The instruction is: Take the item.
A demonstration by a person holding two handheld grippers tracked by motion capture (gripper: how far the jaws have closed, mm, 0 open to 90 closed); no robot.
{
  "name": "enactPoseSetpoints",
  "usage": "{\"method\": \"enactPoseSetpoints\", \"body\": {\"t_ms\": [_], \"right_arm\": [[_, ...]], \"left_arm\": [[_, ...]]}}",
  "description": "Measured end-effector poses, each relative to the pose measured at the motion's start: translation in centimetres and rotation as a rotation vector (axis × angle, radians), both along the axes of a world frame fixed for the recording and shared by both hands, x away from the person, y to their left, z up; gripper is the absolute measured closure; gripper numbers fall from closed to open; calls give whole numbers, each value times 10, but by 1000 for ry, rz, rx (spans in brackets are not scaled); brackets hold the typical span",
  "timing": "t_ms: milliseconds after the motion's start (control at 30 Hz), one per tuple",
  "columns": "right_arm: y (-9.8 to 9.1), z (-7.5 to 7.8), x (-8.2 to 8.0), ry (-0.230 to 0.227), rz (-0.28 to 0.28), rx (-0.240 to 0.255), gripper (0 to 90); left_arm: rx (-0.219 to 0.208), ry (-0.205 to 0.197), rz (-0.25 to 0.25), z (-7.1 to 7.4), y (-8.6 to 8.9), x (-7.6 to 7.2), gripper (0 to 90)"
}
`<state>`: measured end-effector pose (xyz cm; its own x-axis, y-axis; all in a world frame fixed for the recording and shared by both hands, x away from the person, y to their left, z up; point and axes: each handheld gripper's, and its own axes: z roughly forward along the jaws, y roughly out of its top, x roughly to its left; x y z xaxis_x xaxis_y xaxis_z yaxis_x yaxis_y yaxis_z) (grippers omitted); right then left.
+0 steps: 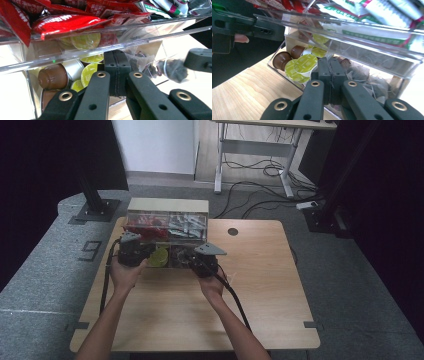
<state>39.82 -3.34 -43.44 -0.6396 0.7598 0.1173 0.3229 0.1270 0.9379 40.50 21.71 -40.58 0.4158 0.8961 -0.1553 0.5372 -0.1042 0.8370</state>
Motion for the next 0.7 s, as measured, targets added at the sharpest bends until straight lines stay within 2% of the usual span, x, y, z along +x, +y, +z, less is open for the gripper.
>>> {"method": "enactPoseSetpoints", "body": {"t_ms": [400,700], "right_arm": [[-15,-1,-3,-3,-12,16,889],[-22,6,-6,-20,-22,18,888]], "left_arm": [[1,3,0,0,-3,1,900],[2,4,-3,0,-4,2,900]]}}
